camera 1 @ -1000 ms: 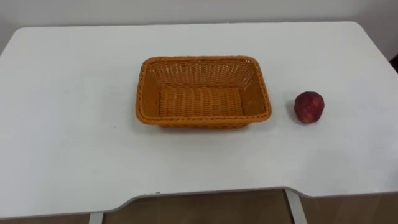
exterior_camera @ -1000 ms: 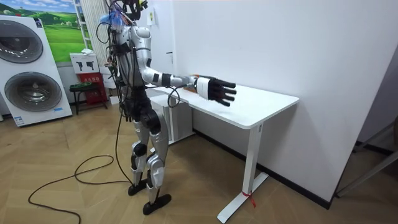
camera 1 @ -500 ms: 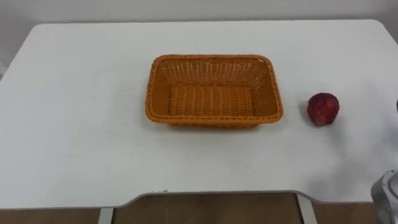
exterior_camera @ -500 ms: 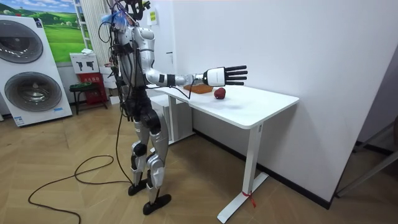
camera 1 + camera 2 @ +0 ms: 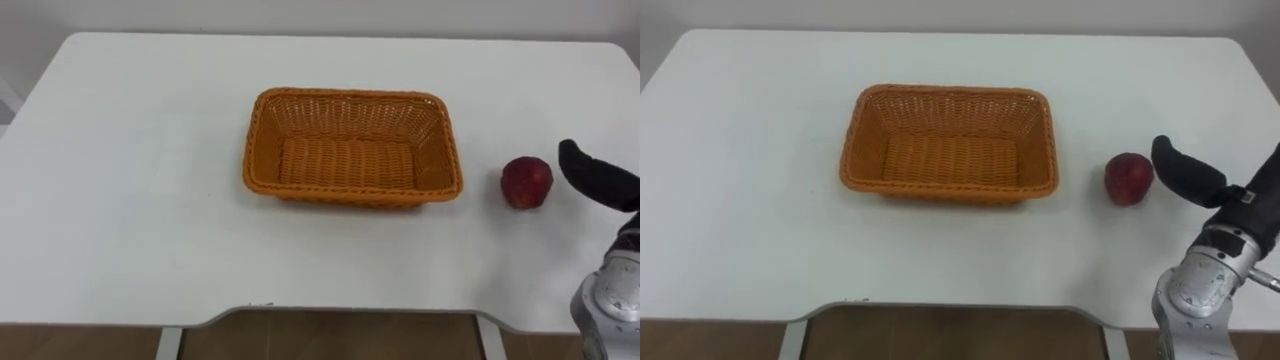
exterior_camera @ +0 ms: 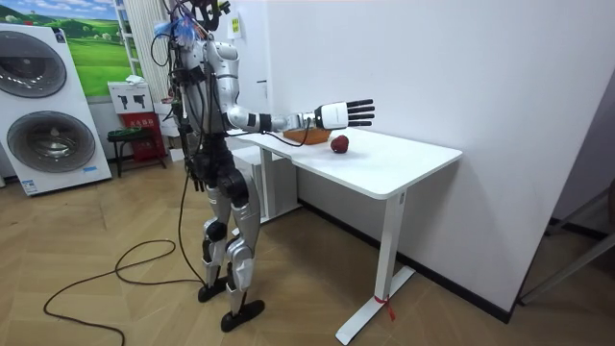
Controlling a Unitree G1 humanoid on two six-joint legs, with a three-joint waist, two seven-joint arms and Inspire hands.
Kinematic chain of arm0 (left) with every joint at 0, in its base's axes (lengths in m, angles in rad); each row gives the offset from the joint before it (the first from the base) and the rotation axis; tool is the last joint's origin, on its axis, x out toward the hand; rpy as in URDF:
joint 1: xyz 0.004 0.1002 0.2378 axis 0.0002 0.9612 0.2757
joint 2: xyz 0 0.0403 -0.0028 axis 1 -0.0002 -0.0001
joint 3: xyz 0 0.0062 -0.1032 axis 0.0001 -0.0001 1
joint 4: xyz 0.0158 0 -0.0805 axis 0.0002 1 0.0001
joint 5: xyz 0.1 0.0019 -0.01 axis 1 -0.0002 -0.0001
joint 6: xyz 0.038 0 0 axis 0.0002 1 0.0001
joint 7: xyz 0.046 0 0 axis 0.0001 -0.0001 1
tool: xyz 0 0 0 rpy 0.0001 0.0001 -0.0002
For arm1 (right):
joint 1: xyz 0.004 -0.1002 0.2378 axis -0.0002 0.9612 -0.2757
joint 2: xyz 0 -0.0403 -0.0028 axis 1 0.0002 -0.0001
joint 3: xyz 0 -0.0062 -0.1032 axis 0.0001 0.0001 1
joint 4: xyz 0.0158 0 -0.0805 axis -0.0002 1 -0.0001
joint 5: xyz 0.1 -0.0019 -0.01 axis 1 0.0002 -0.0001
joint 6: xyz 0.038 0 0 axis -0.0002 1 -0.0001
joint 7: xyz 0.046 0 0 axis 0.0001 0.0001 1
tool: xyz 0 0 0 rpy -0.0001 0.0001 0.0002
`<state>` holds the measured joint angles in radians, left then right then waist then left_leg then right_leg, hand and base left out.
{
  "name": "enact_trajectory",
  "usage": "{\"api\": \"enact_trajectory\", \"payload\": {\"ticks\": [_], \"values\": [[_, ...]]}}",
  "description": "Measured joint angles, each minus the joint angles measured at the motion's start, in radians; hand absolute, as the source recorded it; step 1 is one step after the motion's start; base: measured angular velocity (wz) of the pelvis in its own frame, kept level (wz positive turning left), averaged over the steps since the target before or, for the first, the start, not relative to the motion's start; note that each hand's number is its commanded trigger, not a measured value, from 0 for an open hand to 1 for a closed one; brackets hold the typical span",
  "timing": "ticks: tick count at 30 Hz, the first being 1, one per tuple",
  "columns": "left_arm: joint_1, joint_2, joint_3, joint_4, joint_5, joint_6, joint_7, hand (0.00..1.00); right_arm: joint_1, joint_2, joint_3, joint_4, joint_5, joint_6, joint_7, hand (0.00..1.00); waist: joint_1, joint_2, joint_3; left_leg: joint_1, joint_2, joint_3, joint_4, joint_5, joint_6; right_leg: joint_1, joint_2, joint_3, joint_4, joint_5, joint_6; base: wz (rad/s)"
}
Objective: Pick and place apple
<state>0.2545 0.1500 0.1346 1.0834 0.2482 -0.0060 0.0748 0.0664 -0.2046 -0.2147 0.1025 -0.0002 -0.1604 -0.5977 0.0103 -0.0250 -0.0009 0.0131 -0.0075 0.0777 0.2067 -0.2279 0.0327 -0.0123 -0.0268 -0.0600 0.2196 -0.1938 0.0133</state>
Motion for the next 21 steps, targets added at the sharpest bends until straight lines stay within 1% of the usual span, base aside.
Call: {"api": "enact_trajectory", "payload": {"ticks": [3,6,12,16,17,21], "values": [[0.000,0.000,-0.001,0.001,0.000,0.000,0.000,0.00,0.000,0.000,0.001,0.000,-0.002,0.000,0.012,0.00,0.000,-0.003,-0.0010,0.002,0.000,-0.001,0.000,0.000,0.000,0.002,0.000,0.000,0.000,0.000,0.000,0.00],[0.000,0.000,-0.003,0.004,0.007,0.002,0.000,0.00,0.001,0.000,0.009,0.003,-0.003,0.000,0.020,0.00,0.000,-0.006,0.0010,0.008,0.000,-0.001,0.000,0.000,0.000,0.009,0.000,0.001,-0.001,0.000,0.000,0.00],[-0.001,0.000,-0.016,0.011,0.007,0.006,0.001,0.00,0.004,0.000,0.055,0.006,-0.003,0.000,0.058,0.00,0.011,-0.008,0.0021,0.015,0.000,0.000,0.000,0.000,0.000,0.014,0.000,0.004,0.000,0.001,0.000,0.00],[-0.001,0.000,-0.021,0.017,0.007,0.008,0.000,0.00,0.010,0.000,0.088,0.007,-0.003,0.003,0.107,0.00,0.022,-0.010,0.0019,0.017,0.000,0.000,0.000,0.000,0.000,0.017,0.000,0.004,0.000,0.001,0.000,0.00],[0.000,0.000,-0.021,0.019,0.007,0.011,0.000,0.00,0.011,0.000,0.093,0.007,-0.003,0.009,0.119,0.00,0.023,-0.011,0.0018,0.017,0.000,-0.001,0.000,0.000,0.000,0.018,0.000,0.004,0.000,0.001,0.000,0.00],[0.001,0.000,-0.021,0.021,0.006,0.027,-0.006,0.00,0.011,0.000,0.107,0.019,-0.003,0.010,0.165,0.00,0.024,-0.014,0.0026,0.017,0.000,-0.008,0.001,0.000,0.000,0.020,-0.001,-0.002,-0.001,0.001,0.000,0.04]]}}
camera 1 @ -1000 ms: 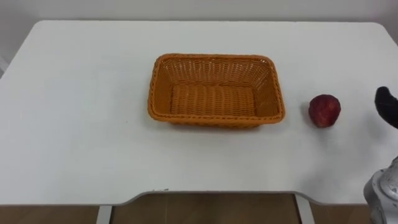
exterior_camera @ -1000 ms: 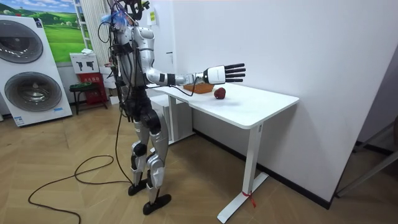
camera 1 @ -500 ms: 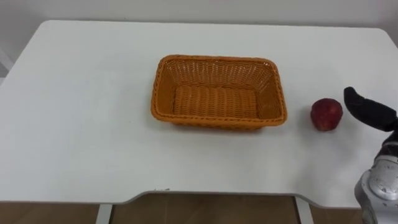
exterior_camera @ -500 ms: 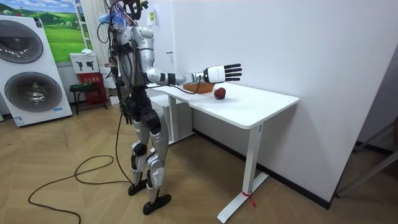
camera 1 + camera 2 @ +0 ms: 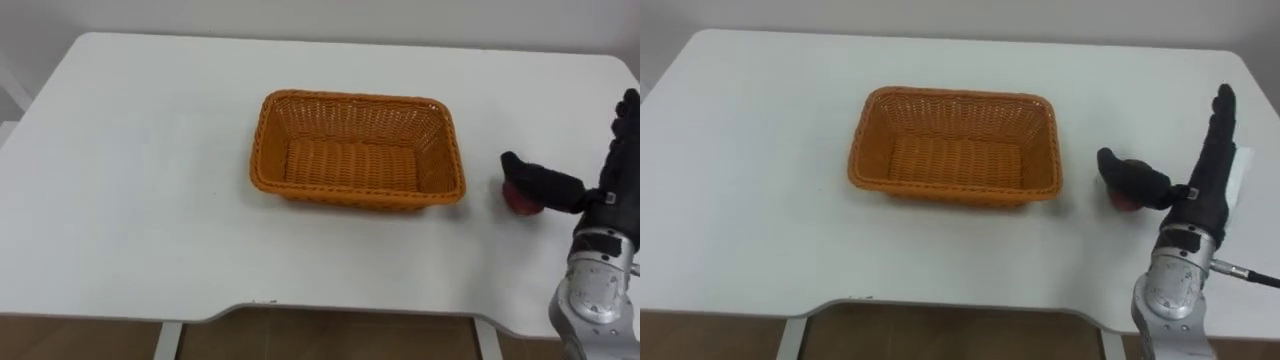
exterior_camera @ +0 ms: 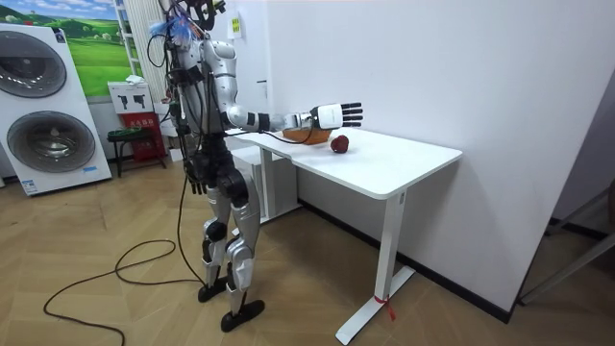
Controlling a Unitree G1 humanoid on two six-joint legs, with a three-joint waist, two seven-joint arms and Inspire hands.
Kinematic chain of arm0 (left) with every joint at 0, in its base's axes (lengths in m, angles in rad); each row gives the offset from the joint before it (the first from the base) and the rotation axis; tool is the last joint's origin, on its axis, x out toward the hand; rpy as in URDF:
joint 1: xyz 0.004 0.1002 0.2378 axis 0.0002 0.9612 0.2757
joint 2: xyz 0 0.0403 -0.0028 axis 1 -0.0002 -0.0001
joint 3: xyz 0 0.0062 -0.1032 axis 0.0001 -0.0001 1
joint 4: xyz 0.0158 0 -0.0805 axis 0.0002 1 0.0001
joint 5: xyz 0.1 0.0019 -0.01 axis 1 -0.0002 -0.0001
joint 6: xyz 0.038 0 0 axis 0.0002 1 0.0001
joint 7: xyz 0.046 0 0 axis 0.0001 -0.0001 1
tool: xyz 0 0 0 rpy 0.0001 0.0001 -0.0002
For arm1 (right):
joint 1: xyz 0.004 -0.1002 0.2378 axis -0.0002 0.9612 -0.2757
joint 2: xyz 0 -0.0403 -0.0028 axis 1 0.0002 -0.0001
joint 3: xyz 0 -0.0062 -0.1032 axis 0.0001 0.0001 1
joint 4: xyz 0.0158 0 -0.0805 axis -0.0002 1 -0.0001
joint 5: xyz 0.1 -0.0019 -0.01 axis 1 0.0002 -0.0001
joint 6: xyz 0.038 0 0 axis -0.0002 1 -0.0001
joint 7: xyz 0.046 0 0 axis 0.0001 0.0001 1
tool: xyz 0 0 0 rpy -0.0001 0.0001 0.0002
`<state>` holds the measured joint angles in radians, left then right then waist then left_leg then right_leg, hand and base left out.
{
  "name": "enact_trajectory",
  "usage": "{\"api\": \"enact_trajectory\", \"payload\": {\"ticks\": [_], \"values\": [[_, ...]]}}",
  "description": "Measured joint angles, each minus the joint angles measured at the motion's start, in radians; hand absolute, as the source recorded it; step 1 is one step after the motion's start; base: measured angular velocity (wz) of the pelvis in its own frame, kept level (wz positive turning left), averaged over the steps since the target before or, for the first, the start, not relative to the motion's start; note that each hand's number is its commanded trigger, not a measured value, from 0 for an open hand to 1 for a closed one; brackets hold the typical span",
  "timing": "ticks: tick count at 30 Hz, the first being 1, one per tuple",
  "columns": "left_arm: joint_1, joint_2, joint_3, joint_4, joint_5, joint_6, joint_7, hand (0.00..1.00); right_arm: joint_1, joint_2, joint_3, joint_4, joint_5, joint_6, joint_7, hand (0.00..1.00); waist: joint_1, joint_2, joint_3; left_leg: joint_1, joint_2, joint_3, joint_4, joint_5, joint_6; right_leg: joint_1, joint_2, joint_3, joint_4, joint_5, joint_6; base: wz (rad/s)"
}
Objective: Pick and place apple
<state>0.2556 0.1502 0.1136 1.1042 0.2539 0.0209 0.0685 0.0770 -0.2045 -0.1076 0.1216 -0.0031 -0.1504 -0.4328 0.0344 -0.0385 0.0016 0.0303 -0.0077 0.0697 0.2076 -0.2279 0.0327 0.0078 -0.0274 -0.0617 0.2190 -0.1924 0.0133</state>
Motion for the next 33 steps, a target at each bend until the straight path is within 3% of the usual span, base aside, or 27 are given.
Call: {"api": "enact_trajectory", "payload": {"ticks": [4,20,21,22,23,24,25,33], "values": [[-0.002,0.000,0.000,0.011,-0.005,0.003,-0.014,0.00,-0.002,-0.002,0.000,0.040,0.001,0.010,0.050,0.00,0.000,-0.005,0.0031,-0.004,0.000,-0.003,0.007,0.000,0.000,-0.001,-0.001,-0.006,0.001,0.000,0.000,0.02],[-0.007,0.008,0.001,0.013,-0.005,0.005,-0.015,0.00,-0.014,-0.005,0.000,0.181,0.001,0.024,0.130,0.00,-0.004,0.004,0.0035,-0.009,0.001,-0.001,0.008,0.000,0.000,0.000,-0.002,-0.012,0.002,0.000,-0.001,0.00],[-0.007,0.008,0.001,0.013,-0.005,0.005,-0.015,0.00,-0.014,-0.005,0.000,0.185,0.001,0.027,0.131,0.04,-0.004,0.005,0.0033,-0.009,0.001,-0.001,0.008,0.000,0.000,0.000,-0.002,-0.013,0.002,0.000,-0.001,0.00],[-0.007,0.008,0.001,0.013,-0.005,0.007,-0.015,0.00,-0.014,-0.005,0.000,0.191,0.001,0.035,0.131,0.53,-0.004,0.005,0.0026,-0.009,0.001,-0.001,0.008,0.000,0.000,0.000,-0.002,-0.014,0.001,0.000,-0.001,0.00],[-0.007,0.008,0.001,0.013,-0.005,0.009,-0.015,0.00,-0.014,-0.005,0.000,0.201,0.001,0.039,0.132,0.65,-0.004,0.006,0.0023,-0.009,0.001,-0.001,0.007,0.000,0.000,0.001,-0.003,-0.015,0.001,0.000,-0.001,0.00],[-0.007,0.008,0.001,0.013,-0.005,0.011,-0.015,0.00,-0.014,-0.005,0.000,0.207,0.001,0.040,0.134,0.93,-0.004,0.006,0.0021,-0.009,0.001,-0.002,0.007,0.000,0.000,0.001,-0.003,-0.016,0.001,0.000,-0.001,0.00],[-0.007,0.008,0.001,0.013,-0.005,0.015,-0.015,0.00,-0.014,-0.005,0.000,0.219,0.001,0.043,0.142,1.00,-0.004,0.006,0.0020,-0.009,0.001,-0.002,0.007,0.000,0.000,0.001,-0.003,-0.018,0.001,0.000,-0.001,0.00],[-0.001,0.008,0.001,0.012,0.001,0.023,-0.010,0.00,-0.018,-0.028,-0.023,0.244,-0.009,0.041,0.151,1.00,-0.012,0.003,-0.0032,-0.004,0.001,-0.006,0.010,-0.001,-0.001,0.013,-0.004,-0.026,0.001,0.000,-0.001,0.00]]}}
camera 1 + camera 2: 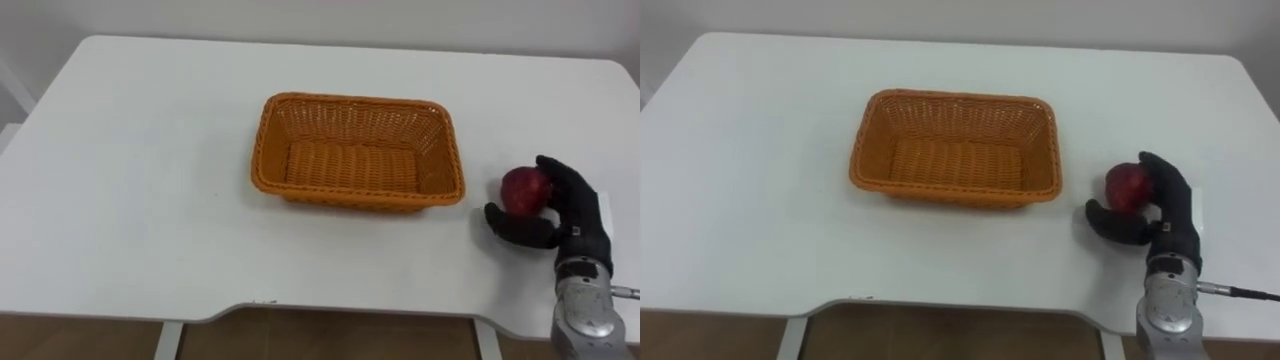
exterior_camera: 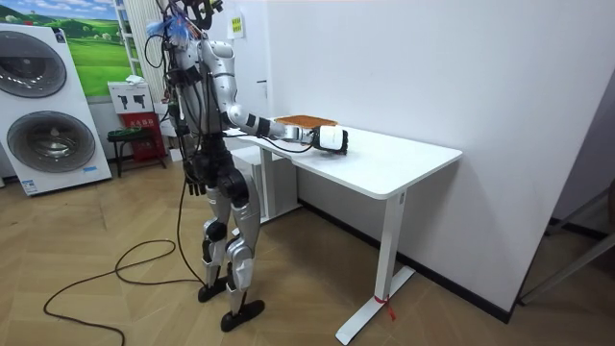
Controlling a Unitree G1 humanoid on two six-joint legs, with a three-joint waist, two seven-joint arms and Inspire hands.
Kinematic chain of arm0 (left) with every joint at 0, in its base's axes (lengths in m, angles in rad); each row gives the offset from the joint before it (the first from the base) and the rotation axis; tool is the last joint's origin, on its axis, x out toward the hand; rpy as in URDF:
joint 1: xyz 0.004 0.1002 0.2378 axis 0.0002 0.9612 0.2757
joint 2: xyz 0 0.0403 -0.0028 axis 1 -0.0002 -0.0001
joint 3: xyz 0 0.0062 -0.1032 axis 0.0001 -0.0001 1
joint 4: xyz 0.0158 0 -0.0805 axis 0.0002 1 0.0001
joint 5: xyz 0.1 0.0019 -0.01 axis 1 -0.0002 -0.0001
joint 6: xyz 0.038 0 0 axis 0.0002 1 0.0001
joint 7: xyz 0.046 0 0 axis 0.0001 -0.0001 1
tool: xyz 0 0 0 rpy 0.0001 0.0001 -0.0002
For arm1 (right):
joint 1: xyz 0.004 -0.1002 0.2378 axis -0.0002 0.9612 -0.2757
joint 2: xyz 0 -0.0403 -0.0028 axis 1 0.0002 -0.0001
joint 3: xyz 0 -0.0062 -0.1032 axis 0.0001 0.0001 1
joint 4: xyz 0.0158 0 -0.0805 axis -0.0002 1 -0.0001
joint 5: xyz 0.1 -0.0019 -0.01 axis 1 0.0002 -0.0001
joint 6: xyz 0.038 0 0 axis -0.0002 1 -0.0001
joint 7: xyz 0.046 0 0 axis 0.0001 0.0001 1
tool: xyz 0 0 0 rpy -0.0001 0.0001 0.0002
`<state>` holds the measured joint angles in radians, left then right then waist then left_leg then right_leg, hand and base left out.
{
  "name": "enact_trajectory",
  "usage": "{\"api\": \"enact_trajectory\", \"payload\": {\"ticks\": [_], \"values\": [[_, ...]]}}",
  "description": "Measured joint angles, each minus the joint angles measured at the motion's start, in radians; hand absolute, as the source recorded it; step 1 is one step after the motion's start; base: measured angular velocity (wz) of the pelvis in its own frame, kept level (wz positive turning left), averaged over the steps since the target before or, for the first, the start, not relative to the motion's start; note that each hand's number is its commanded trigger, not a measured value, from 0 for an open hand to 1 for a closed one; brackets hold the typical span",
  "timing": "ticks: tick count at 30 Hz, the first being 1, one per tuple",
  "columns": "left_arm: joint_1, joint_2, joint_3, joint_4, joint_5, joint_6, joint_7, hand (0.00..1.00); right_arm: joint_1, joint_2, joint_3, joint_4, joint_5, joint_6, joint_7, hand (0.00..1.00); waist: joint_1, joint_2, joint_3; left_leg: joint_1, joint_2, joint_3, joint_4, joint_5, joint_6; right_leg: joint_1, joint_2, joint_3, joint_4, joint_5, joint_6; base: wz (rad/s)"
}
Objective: Pick and place apple
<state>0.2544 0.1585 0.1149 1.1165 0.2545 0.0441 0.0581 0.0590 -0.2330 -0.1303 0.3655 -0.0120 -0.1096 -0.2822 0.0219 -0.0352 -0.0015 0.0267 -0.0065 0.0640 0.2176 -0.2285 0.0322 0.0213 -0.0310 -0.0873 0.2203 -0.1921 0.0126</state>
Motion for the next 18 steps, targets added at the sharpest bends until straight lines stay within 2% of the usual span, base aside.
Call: {"api": "enact_trajectory", "payload": {"ticks": [18], "values": [[0.003,0.000,0.000,0.000,0.000,0.000,0.003,0.00,0.000,-0.001,-0.011,0.014,-0.002,0.001,0.013,1.00,-0.011,-0.005,0.0010,0.001,-0.001,-0.009,0.004,0.000,0.000,0.006,0.000,-0.006,0.000,0.000,0.000,0.01]]}}
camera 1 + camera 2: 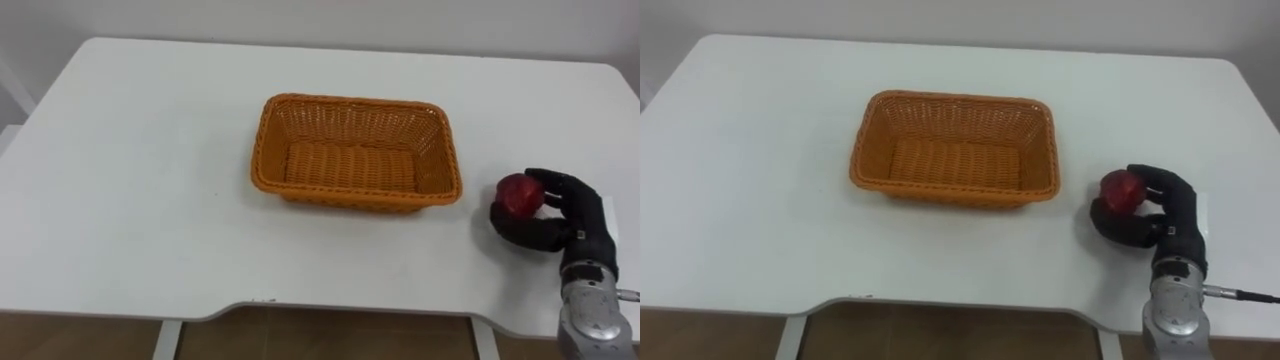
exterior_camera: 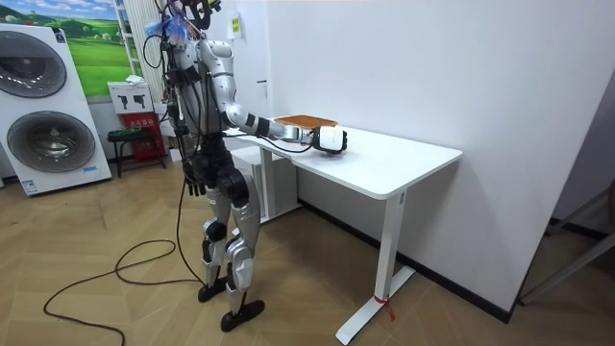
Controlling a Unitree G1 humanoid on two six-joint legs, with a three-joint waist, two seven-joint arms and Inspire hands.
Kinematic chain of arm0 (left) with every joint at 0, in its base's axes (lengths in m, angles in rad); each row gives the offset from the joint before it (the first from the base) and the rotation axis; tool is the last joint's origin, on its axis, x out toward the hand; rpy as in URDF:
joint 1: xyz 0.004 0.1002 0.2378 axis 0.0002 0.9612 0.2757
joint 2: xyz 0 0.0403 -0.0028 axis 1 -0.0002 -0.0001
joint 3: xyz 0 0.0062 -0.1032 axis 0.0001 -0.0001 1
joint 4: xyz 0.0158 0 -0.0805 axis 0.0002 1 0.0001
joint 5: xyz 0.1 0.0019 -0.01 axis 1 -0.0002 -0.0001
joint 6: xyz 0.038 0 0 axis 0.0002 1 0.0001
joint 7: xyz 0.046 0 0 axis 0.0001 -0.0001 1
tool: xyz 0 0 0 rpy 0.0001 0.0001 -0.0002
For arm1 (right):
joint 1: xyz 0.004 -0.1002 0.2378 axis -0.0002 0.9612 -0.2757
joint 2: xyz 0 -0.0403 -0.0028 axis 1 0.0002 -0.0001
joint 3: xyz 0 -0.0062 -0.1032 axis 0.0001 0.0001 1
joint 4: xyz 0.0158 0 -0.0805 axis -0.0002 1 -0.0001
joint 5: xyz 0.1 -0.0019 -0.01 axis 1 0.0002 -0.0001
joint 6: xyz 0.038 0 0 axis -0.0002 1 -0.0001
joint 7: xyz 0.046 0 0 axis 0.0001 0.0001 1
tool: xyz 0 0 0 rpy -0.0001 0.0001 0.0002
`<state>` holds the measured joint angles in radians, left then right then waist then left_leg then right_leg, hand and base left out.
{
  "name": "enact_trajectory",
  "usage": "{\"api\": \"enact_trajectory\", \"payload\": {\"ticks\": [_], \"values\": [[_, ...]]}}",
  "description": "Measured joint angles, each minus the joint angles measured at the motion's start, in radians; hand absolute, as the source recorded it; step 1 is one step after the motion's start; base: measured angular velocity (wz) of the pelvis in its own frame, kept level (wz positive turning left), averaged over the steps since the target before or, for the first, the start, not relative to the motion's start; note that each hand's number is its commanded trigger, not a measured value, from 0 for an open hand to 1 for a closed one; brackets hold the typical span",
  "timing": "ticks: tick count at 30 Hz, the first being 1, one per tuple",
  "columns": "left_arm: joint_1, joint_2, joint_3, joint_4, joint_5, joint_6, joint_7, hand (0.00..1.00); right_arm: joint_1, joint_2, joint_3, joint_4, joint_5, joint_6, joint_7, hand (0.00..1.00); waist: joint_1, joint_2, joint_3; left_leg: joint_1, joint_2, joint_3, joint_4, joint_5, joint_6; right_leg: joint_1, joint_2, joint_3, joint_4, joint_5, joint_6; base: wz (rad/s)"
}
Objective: Pick and place apple
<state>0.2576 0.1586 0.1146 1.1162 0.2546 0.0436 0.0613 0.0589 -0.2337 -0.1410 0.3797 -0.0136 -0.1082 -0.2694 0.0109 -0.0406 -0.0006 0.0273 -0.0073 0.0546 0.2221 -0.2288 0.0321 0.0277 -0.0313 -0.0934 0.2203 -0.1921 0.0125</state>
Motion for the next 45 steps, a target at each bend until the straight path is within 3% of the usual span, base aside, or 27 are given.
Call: {"api": "enact_trajectory", "payload": {"ticks": [7,10,25,35,36,37,39,40,45], "values": [[-0.010,0.000,0.000,0.002,-0.006,0.000,-0.001,0.00,-0.001,0.000,0.001,-0.013,-0.002,0.005,-0.008,1.00,0.022,0.001,0.0005,-0.002,0.001,0.010,-0.001,0.000,0.000,-0.008,0.001,0.010,0.004,0.000,0.000,-0.04],[-0.010,0.000,0.001,0.003,-0.003,0.000,-0.002,0.00,-0.001,0.000,0.002,-0.091,-0.039,0.019,-0.015,1.00,0.022,0.007,0.0041,-0.004,0.000,0.012,-0.002,0.000,0.000,-0.013,0.001,0.010,0.006,0.000,0.000,-0.02],[-0.010,0.000,0.000,0.001,-0.001,-0.009,-0.003,0.00,-0.001,0.000,0.002,-0.441,-0.069,0.015,-0.060,1.00,0.022,-0.010,-0.0018,-0.014,-0.001,0.000,0.000,0.001,0.000,-0.021,0.000,0.006,0.001,0.000,0.000,0.00],[-0.016,0.002,-0.022,0.006,-0.005,-0.015,0.000,0.00,-0.001,-0.001,0.090,-0.542,-0.152,0.015,0.040,0.98,0.025,-0.008,0.0026,-0.015,0.001,0.001,-0.001,0.000,0.000,-0.015,0.002,0.005,0.000,0.001,-0.001,0.00],[-0.017,0.002,-0.023,0.006,-0.005,-0.015,-0.002,0.00,-0.001,-0.001,0.096,-0.545,-0.154,0.015,0.044,0.64,0.026,-0.008,0.0030,-0.015,0.001,0.001,0.000,0.000,0.000,-0.015,0.003,0.005,-0.001,0.002,-0.001,0.00],[-0.021,0.002,-0.023,0.006,-0.005,-0.015,-0.005,0.00,-0.002,-0.001,0.109,-0.547,-0.154,0.014,0.046,0.53,0.028,-0.006,0.0042,-0.015,0.001,0.001,0.000,0.000,0.000,-0.014,0.003,0.004,-0.003,0.003,-0.001,0.00],[-0.028,0.002,-0.023,0.007,-0.006,-0.017,-0.006,0.00,-0.002,-0.001,0.128,-0.547,-0.154,0.014,0.059,0.08,0.035,-0.001,0.0079,-0.016,0.001,0.001,0.000,0.000,0.000,-0.014,0.003,0.004,-0.004,0.005,-0.001,0.00],[-0.035,0.001,-0.023,0.008,-0.006,-0.020,-0.006,0.00,-0.002,-0.001,0.138,-0.547,-0.154,0.014,0.071,0.00,0.045,0.004,0.0110,-0.016,0.001,0.001,-0.001,0.000,0.000,-0.015,0.003,0.005,-0.006,0.005,0.000,-0.03],[-0.060,0.001,-0.023,0.009,-0.006,-0.025,-0.006,0.00,-0.002,-0.001,0.167,-0.547,-0.162,0.014,0.122,0.00,0.059,0.014,0.0107,-0.025,0.002,0.001,-0.003,0.001,0.000,-0.027,0.005,0.005,-0.015,0.011,-0.002,0.00]]}}
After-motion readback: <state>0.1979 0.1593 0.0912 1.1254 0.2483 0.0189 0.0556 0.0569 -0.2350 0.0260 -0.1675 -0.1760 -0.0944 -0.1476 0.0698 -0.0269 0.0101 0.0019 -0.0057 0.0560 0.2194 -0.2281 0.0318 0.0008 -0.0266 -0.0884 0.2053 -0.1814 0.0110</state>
